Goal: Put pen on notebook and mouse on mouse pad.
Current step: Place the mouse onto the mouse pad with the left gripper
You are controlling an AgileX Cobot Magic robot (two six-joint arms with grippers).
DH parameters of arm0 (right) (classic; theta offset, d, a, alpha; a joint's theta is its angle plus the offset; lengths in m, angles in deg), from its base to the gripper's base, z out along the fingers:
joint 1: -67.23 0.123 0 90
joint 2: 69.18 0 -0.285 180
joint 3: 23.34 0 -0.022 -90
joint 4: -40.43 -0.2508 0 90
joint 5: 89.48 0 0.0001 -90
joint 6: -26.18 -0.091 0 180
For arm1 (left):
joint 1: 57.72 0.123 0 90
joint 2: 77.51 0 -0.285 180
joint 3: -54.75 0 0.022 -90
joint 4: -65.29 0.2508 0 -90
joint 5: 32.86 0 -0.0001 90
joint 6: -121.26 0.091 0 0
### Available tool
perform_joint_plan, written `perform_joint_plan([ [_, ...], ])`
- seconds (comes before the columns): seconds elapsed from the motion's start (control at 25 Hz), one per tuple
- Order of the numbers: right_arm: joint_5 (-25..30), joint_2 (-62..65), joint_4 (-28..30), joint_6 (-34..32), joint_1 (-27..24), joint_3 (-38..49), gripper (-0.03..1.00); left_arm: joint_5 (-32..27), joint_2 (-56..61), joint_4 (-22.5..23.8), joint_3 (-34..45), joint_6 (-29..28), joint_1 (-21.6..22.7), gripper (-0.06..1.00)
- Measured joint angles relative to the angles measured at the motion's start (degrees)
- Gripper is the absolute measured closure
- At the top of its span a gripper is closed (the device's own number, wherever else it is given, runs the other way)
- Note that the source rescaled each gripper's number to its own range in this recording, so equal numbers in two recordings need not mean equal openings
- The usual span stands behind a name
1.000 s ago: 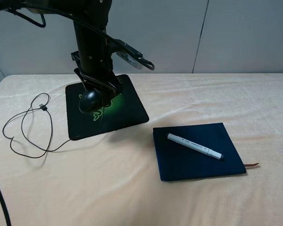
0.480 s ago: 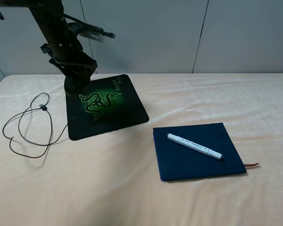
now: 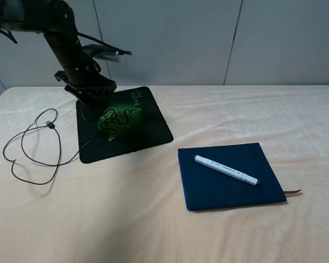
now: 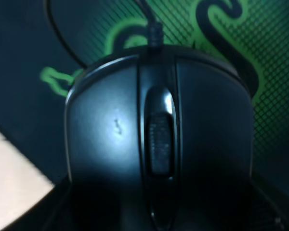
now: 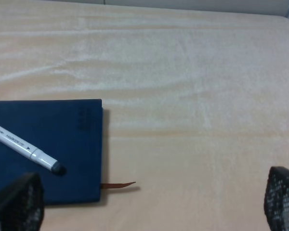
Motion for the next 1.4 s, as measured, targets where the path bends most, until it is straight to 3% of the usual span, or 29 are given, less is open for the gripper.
perform_joint_plan([
  [0.64, 0.0, 0.0, 0.0, 0.0, 0.0, 0.0, -0.03, 4.4, -3.6, -0.6, 0.0, 0.2, 0.0, 0.94],
  [0.88, 0.0, 0.0, 0.0, 0.0, 0.0, 0.0, -0.03, 4.5, -3.6, -0.5, 0.0, 3.0, 0.0, 0.94],
  [0.92, 0.0, 0.0, 0.0, 0.0, 0.0, 0.0, -0.03, 4.5, -3.6, -0.5, 0.0, 3.1, 0.0, 0.91],
  [0.96, 0.0, 0.0, 0.0, 0.0, 0.0, 0.0, -0.03, 5.0, -3.6, -0.5, 0.0, 3.2, 0.0, 0.79],
  [1.04, 0.0, 0.0, 0.0, 0.0, 0.0, 0.0, -0.03, 6.2, -3.6, -0.5, 0.0, 3.2, 0.0, 0.37],
  [1.08, 0.0, 0.0, 0.0, 0.0, 0.0, 0.0, -0.03, 7.2, -3.6, -0.5, 0.0, 3.2, 0.0, 0.21],
  [1.12, 0.0, 0.0, 0.0, 0.0, 0.0, 0.0, -0.03, 8.0, -3.6, -0.5, 0.0, 3.2, 0.0, 0.11],
  [1.24, 0.0, 0.0, 0.0, 0.0, 0.0, 0.0, -0.03, 9.6, -3.6, -0.5, 0.0, 3.2, 0.0, -0.01],
  [1.4, 0.0, 0.0, 0.0, 0.0, 0.0, 0.0, -0.03, 10.2, -3.6, -0.5, 0.0, 3.2, 0.0, -0.05],
])
